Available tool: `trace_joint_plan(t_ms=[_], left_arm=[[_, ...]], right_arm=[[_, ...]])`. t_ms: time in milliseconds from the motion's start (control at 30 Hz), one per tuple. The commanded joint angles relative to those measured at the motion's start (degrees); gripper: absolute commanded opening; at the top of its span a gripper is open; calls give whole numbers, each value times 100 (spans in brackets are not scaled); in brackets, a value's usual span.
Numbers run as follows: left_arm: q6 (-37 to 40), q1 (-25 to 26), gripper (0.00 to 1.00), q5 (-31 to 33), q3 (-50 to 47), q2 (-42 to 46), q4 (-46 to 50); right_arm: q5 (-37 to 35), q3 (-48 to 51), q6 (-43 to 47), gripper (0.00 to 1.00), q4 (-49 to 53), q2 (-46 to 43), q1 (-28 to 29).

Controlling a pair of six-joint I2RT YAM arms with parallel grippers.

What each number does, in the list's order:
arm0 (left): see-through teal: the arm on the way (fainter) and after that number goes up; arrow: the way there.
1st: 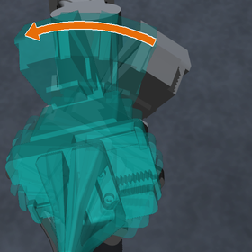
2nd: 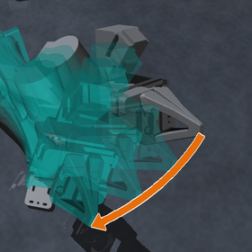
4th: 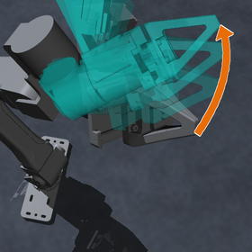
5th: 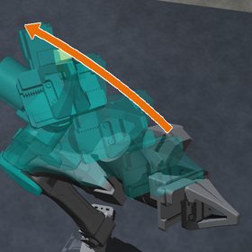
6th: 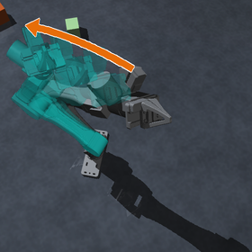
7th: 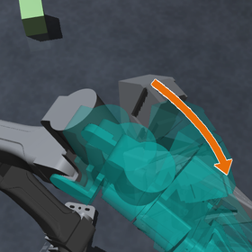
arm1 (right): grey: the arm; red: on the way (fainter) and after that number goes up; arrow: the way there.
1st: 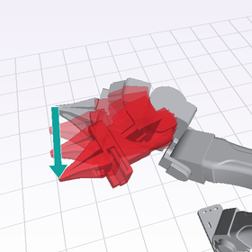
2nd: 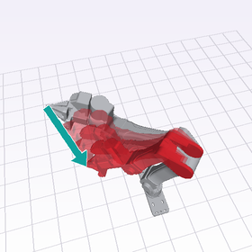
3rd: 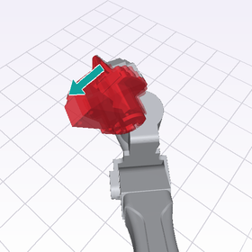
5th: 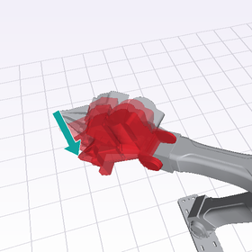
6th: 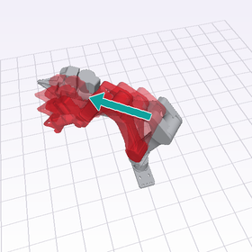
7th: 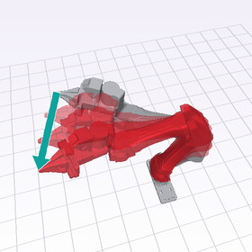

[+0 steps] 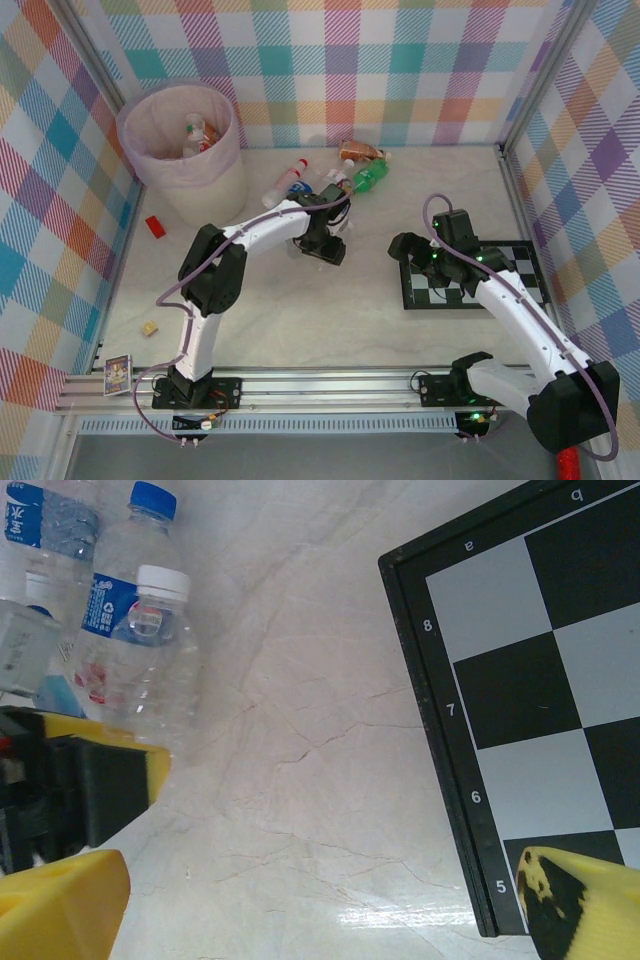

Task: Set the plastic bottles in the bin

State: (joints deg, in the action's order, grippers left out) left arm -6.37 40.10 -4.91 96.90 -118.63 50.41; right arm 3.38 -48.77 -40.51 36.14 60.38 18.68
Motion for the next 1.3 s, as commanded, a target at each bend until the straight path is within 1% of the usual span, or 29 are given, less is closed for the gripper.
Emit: trace_joint_plan(t_ms=[0, 100, 167, 300, 433, 500, 633, 700, 833, 900, 967, 1100, 1167, 1267], left_arm=[[125, 44, 49, -69, 63, 665, 276], [158, 17, 49, -551, 91, 1147, 220], [120, -48, 47, -830, 199, 1464, 144], [38, -345, 40, -907, 634, 1894, 249], [-181, -941, 35, -976, 1002, 2151, 219], [-250, -1238, 35, -1011, 1110, 2287, 144], [-441, -1988, 36, -1058, 1358, 2529, 21], [-559, -2463, 36, -967, 1478, 2626, -57], [-839, -3324, 37, -464, 1687, 2740, -373], [-907, -3631, 37, -475, 1830, 2602, -495], [-870, -3850, 38, -441, 2330, 2241, -172], [-546, -4062, 39, -93, 3327, 1511, 437], [-375, -4177, 39, 69, 4131, 1036, 933], [-124, -4247, 39, 223, 5024, 348, 1498]], right_arm=[[-112, -140, 131, 99, 131, -1, -33], [-123, -194, 149, 99, 133, 57, -36], [-105, -203, 115, 99, 90, 98, -37], [21, -192, 131, 99, -7, 133, -35], [222, -113, 96, 99, -296, 158, -31], [257, -112, 113, 99, -354, 193, -33], [303, -173, 249, 99, -333, 283, -31], [320, -169, 281, 99, -353, 308, -33], [389, -79, 281, 99, -428, 321, -33], [431, -15, 266, 99, -485, 328, -36], [443, 25, 263, 99, -509, 338, -37], [420, 63, 310, 99, -462, 325, -39], [407, 70, 332, 99, -440, 311, -33], [465, 78, 408, 99, -440, 303, -32]])
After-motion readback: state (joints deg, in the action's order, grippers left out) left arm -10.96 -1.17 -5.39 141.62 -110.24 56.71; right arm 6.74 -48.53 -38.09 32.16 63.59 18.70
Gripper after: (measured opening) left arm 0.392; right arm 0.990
